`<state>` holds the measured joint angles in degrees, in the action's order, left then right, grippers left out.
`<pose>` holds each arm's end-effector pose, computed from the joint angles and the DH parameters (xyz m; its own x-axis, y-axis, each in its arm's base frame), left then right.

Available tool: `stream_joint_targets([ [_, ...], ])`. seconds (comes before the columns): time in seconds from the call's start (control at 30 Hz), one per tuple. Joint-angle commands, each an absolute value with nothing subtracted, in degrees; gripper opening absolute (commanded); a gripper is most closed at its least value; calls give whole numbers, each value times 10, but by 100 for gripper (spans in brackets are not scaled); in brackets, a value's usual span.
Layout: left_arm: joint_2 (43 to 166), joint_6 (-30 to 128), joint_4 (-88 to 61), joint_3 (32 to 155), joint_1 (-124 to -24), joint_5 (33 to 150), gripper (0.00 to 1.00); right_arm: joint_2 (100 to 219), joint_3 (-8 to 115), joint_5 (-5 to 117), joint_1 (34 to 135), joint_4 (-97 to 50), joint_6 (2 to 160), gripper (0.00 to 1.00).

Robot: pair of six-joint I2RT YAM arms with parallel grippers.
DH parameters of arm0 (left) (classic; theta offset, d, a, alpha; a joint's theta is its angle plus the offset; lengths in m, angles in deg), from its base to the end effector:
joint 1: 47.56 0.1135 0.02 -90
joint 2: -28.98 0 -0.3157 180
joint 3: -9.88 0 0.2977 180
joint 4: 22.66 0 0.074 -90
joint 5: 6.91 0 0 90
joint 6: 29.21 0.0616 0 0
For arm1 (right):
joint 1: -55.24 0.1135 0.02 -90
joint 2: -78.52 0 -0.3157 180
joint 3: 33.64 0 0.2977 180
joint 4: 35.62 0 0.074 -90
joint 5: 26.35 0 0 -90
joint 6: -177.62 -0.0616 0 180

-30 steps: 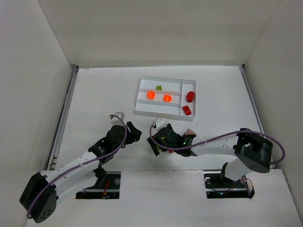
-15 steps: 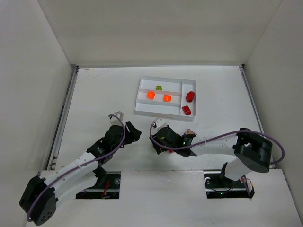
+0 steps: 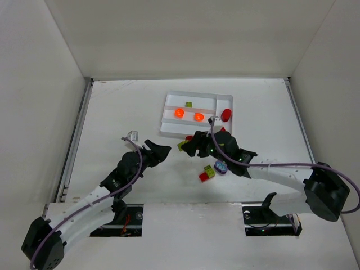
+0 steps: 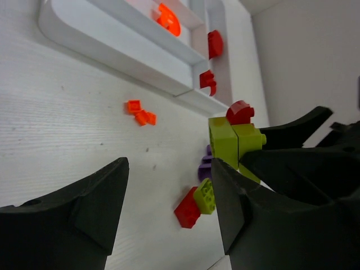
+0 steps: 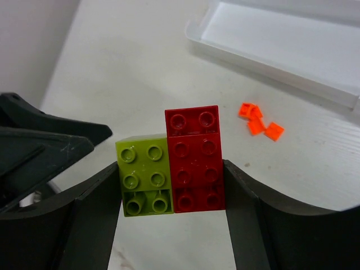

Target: Sort the legos into containers by color

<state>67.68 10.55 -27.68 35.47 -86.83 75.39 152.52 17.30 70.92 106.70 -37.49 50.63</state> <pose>0.1579 -0.1185 0.2244 -0.4729 -0.5973 -0.6477 0.2518 0.6129 -0.7490 0.2135 0.2555 0.2515 -0.6025 0.2016 -0.7723 -0.4255 0.7375 0.5245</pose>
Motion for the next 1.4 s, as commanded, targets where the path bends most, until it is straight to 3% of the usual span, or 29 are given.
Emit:
stream_joint_targets([
  [0.0, 667, 38, -400, 338, -873, 750, 59, 1516, 157, 636, 1042, -479, 411, 58],
  [0.3, 700, 65, -530, 329, -887, 735, 65, 1523, 118, 556, 983, -608, 237, 58],
  [0.57, 700, 250, -694, 299, -910, 743, 66, 1559, 80, 458, 931, -746, 35, 55],
  [0.87, 721, 357, -656, 350, -940, 831, 65, 1587, 79, 426, 936, -788, -55, 55],
  [1.37, 722, 478, -522, 408, -988, 812, 64, 1542, 38, 390, 949, -804, -69, 52],
])
